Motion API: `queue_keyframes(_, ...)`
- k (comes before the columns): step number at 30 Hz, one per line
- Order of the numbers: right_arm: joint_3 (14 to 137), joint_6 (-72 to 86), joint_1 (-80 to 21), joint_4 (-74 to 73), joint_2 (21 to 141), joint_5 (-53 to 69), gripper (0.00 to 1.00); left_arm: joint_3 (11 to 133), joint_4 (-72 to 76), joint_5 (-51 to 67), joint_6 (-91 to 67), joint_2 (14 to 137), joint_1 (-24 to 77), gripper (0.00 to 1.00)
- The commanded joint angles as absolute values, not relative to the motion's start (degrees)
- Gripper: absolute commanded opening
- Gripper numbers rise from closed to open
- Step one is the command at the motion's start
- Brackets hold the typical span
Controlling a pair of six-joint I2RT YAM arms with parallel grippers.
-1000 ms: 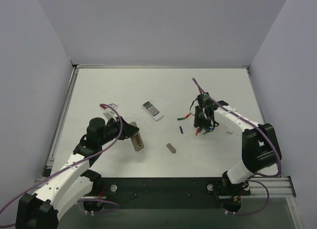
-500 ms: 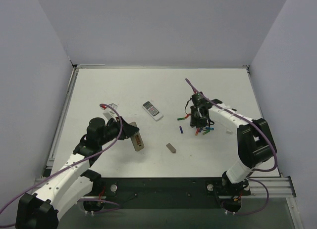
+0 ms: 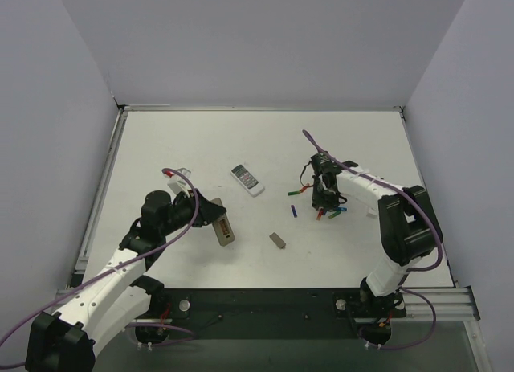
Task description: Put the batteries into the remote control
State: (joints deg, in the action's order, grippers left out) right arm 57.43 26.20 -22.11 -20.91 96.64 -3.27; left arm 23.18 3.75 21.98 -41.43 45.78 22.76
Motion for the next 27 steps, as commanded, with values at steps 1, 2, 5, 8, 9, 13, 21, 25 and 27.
queue_keyframes(1,59.15,27.51,-21.97,-23.55,97.47,-4.92,0.23,23.73,8.17,23.73,-41.92,46.14,22.5,0.0)
queue_keyframes(2,59.15,27.51,-21.97,-23.38,97.56,-4.75,0.22,23.82,8.26,23.82,-42.01,46.32,22.5,0.0)
queue_keyframes(5,59.06,27.51,-21.97,-23.2,98.0,-4.48,0.22,23.99,8.44,23.99,-42.01,46.58,22.59,0.0)
queue_keyframes(8,59.06,27.51,-21.88,-23.03,98.52,-4.22,0.19,24.08,8.53,24.08,-42.01,46.85,22.5,0.0)
queue_keyframes(9,58.98,27.51,-21.97,-22.94,98.87,-4.13,0.18,24.17,8.61,24.08,-42.01,46.93,22.59,0.0)
queue_keyframes(13,58.97,27.33,-21.97,-22.76,99.67,-3.34,0.18,24.08,8.79,24.17,-42.1,47.28,22.59,0.0)
queue_keyframes(21,57.75,25.41,-22.76,-21.19,97.92,-2.03,0.0,22.59,11.86,24.87,-43.85,47.99,22.5,0.0)
queue_keyframes(25,56.34,23.65,-24.69,-18.9,91.95,-1.32,0.0,21.45,14.67,25.31,-45.96,47.99,22.5,0.0)
queue_keyframes(27,55.72,22.94,-27.14,-17.06,86.61,-1.32,0.0,20.92,16.77,25.49,-47.36,47.73,22.5,0.0)
